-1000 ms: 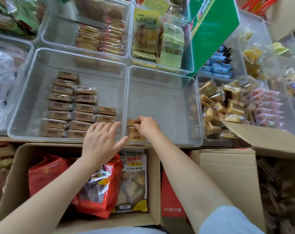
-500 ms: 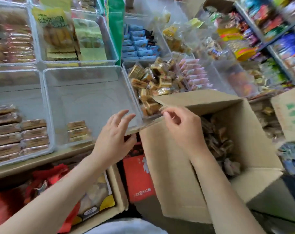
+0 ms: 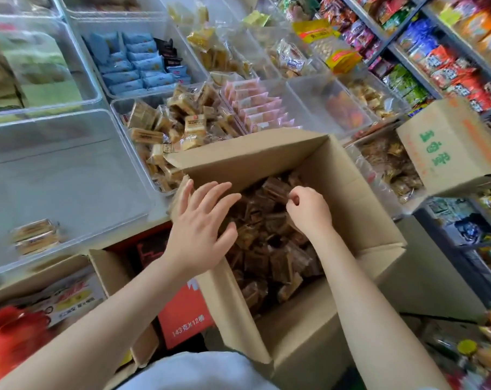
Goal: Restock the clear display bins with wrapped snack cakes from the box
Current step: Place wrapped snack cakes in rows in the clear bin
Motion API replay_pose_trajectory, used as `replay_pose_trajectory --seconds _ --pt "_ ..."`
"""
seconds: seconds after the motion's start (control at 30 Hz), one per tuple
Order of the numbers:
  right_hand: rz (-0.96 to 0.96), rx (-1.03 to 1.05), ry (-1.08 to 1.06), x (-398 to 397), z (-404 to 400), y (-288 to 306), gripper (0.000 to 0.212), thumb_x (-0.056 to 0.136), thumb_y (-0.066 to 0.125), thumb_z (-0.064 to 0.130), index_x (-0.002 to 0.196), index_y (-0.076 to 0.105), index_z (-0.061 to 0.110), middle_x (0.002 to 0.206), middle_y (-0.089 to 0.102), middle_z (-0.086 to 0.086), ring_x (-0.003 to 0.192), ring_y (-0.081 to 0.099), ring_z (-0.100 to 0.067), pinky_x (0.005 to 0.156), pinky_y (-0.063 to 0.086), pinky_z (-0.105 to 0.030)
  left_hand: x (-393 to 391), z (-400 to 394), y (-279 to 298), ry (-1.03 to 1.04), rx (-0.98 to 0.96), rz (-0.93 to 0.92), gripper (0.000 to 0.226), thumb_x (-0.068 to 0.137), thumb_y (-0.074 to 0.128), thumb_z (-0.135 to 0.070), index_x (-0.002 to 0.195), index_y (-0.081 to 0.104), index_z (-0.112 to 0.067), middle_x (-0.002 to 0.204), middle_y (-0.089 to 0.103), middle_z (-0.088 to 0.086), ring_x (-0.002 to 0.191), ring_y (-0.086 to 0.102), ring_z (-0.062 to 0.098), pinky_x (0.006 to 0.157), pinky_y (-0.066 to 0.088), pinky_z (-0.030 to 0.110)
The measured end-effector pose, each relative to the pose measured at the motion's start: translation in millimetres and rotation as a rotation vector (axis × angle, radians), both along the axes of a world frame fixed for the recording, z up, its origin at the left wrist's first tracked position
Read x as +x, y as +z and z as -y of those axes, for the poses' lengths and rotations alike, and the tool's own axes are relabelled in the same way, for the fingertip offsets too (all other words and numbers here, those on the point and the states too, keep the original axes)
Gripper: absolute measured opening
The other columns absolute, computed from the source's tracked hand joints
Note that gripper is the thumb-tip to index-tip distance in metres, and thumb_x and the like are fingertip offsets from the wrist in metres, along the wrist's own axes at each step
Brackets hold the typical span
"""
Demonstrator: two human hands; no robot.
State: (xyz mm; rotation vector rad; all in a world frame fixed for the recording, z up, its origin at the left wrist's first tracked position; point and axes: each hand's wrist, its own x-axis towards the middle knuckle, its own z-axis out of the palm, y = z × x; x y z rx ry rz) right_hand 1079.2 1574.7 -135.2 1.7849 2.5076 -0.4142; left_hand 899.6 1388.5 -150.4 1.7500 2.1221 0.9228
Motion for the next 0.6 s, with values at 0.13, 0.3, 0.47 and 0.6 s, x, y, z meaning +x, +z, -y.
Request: replay_pose_trajectory --seconds 0.13,0.3,0.47,0.6 --pt "0.109 -0.07 0.097 -10.7 -23.9 -36.0 0.05 0.097 0.059 0.025 0.144 0.046 0.013 0.152 0.038 -0.013 0.137 0.04 -0.033 0.105 0.043 -0.042 1.2 0.2 -0.8 0.027 0.014 -0.006 0.049 0.094 0.042 -0.037 0.138 0.058 -0.024 0.146 0.051 -0.004 0.142 0.037 0.018 0.124 0.005 0.056" --pt "0.302 -0.025 0.103 -19.5 -38.7 -72.9 0.065 0.1 0.056 0.022 0.155 0.024 0.012 0.162 0.014 -0.018 0.144 0.024 -0.036 0.108 0.04 -0.041 2.5 0.5 2.7 0.037 0.004 -0.015 0.049 0.093 0.04 -0.037 0.136 0.06 -0.024 0.144 0.052 -0.003 0.141 0.037 0.018 0.124 0.003 0.055" --pt "0.308 0.014 0.065 -17.9 -49.6 -86.3 0.063 0.097 0.057 0.014 0.152 0.028 0.009 0.156 0.019 -0.019 0.139 0.031 -0.038 0.109 0.037 -0.046 4.3 -0.8 4.9 0.047 0.005 -0.021 0.049 0.093 0.038 -0.037 0.134 0.063 -0.025 0.143 0.053 -0.004 0.141 0.036 0.015 0.126 -0.004 0.048" --pt "0.266 -0.135 0.015 -22.3 -52.5 -65.9 0.081 0.088 0.071 0.042 0.152 0.032 0.011 0.156 0.026 -0.016 0.141 0.028 -0.035 0.117 0.028 -0.049 5.2 -1.9 4.3 0.056 0.006 -0.036 0.048 0.093 0.038 -0.037 0.132 0.064 -0.026 0.141 0.054 -0.004 0.14 0.036 0.015 0.125 -0.006 0.045"
